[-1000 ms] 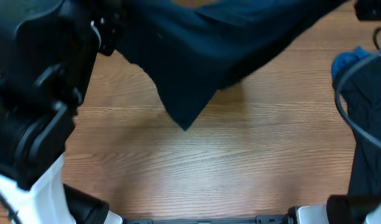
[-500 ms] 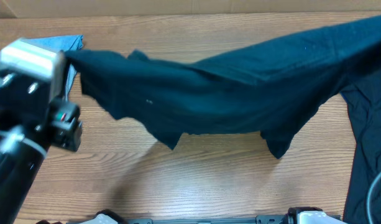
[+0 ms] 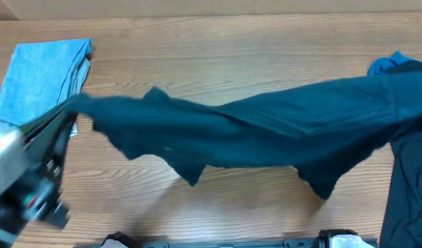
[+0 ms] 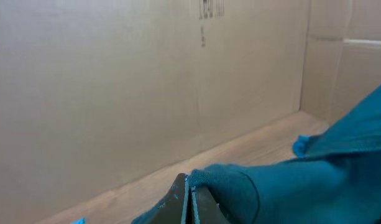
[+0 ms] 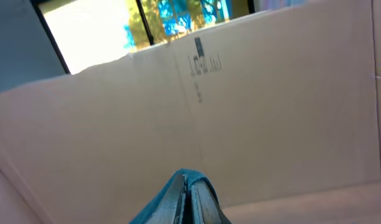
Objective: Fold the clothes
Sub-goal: 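Lift the T-shirt with both grippers and lay it flat on the table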
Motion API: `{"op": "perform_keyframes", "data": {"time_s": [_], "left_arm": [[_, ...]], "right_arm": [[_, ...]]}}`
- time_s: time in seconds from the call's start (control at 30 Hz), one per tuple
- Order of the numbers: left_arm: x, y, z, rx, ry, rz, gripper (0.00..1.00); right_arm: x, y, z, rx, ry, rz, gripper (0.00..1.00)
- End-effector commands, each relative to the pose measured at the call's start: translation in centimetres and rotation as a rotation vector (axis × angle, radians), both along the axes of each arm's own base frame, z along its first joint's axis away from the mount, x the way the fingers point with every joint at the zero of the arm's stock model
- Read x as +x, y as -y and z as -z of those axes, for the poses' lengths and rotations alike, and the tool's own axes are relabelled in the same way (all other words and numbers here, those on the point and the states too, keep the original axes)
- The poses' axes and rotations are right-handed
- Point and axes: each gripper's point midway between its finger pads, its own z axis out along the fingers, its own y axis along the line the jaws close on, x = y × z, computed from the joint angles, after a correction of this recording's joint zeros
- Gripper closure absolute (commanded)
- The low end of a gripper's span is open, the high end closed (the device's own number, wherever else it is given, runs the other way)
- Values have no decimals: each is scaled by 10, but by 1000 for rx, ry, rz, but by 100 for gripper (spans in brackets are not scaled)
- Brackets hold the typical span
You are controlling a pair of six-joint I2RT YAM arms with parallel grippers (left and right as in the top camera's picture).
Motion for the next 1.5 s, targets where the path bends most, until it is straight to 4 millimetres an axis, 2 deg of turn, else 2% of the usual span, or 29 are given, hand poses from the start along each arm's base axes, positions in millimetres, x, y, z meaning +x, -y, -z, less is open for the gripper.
{"op": "perform_keyframes", "data": {"time_s": [0.0,0.13,0.27,0.4,0.5,0.6,0.77,0.97,1.13,1.33,1.47], "left_arm": [[-26,-16,-6,-73,23,2,96],[-47,-39,-9,-144,48,-48,96],[-47,-52,-3,-133,37,-166,96],[-61,-49,-14,-152,95,-198,96],[-68,-55,-11,-149,101,-268,96],[-64,-58,-3,-137,69,-305,96],[-39,-60,16,-101,-28,-347,96],[1,-62,41,-40,-150,-396,96],[53,-58,67,43,-276,-421,96],[127,-45,97,135,-398,-410,96],[194,-37,139,197,-521,-418,96]], "right_arm": [[-22,3,-6,33,45,16,96],[-36,4,-7,45,69,14,96],[-37,2,-3,80,53,3,96],[-41,2,-2,80,56,2,96],[-49,2,0,80,57,2,96],[-50,3,3,80,45,3,96],[-28,2,14,82,-30,6,96],[24,1,34,80,-159,11,96],[94,0,62,76,-299,16,96],[191,-8,110,70,-474,-15,96],[257,-9,160,60,-603,-12,96]]}}
